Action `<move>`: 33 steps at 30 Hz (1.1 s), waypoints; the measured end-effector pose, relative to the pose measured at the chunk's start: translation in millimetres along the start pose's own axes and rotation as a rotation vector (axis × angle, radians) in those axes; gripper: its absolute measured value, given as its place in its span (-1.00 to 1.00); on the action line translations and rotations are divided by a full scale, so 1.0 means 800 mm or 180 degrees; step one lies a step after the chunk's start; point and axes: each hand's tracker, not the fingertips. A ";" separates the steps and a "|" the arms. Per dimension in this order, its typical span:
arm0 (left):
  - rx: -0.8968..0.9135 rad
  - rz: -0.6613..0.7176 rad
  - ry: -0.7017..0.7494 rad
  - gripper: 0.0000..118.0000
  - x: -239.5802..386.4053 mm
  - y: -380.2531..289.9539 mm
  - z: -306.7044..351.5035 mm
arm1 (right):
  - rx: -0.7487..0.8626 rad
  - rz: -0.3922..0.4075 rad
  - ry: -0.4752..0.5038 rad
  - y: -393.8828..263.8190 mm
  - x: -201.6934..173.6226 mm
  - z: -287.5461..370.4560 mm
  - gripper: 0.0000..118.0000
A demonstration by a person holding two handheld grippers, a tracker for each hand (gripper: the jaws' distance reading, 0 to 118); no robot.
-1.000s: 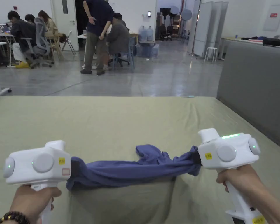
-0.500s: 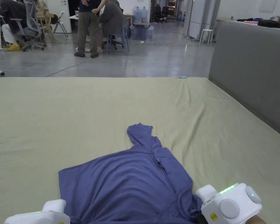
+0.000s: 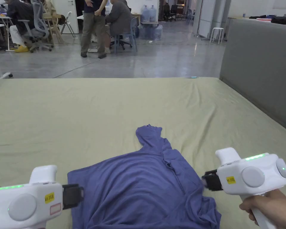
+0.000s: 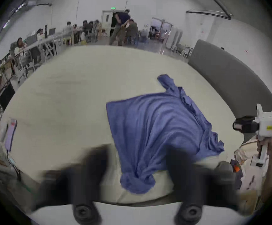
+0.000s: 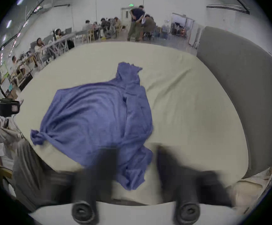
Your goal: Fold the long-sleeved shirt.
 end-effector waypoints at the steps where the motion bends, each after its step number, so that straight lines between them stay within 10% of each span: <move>1: -0.0030 -0.0030 0.0045 -0.79 0.001 0.004 -0.008 | -0.0041 -0.0010 -0.0041 0.002 -0.003 -0.008 -1.00; 7: -0.0098 -0.0053 0.0106 -1.00 -0.013 0.054 -0.068 | -0.0127 0.0001 0.0077 -0.010 -0.018 -0.022 -1.00; 9: -0.0129 -0.0003 0.0128 -0.37 -0.034 0.079 -0.105 | -0.0202 -0.0002 0.0069 -0.012 -0.022 -0.028 -1.00; 11: -0.0258 0.0121 0.0172 1.00 -0.054 0.104 -0.151 | -0.0228 -0.0041 0.0054 -0.019 -0.014 -0.032 -1.00; 18: -0.1078 -0.0227 0.0642 0.98 -0.078 0.130 -0.279 | -0.0395 -0.0184 0.0091 -0.020 -0.012 -0.064 -1.00; 25: -0.1268 -0.0144 0.0727 0.75 -0.099 0.117 -0.340 | -0.0483 -0.0273 0.0071 -0.015 -0.013 -0.083 -0.98; 28: -0.1228 -0.0204 0.0763 0.62 -0.090 0.125 -0.317 | -0.0414 -0.0450 0.0021 -0.015 -0.011 -0.077 -0.63; 30: -0.1013 -0.0274 0.0599 -0.41 -0.086 0.137 -0.293 | -0.0658 -0.0502 -0.0049 -0.015 -0.015 -0.081 0.77; 31: -0.0957 -0.0254 0.0572 -1.00 -0.083 0.139 -0.283 | -0.0895 -0.0435 -0.0147 -0.015 -0.012 -0.081 0.98; 33: -0.0875 -0.0204 0.0523 -1.00 -0.079 0.150 -0.276 | -0.1119 -0.0323 -0.0233 -0.021 -0.017 -0.086 0.93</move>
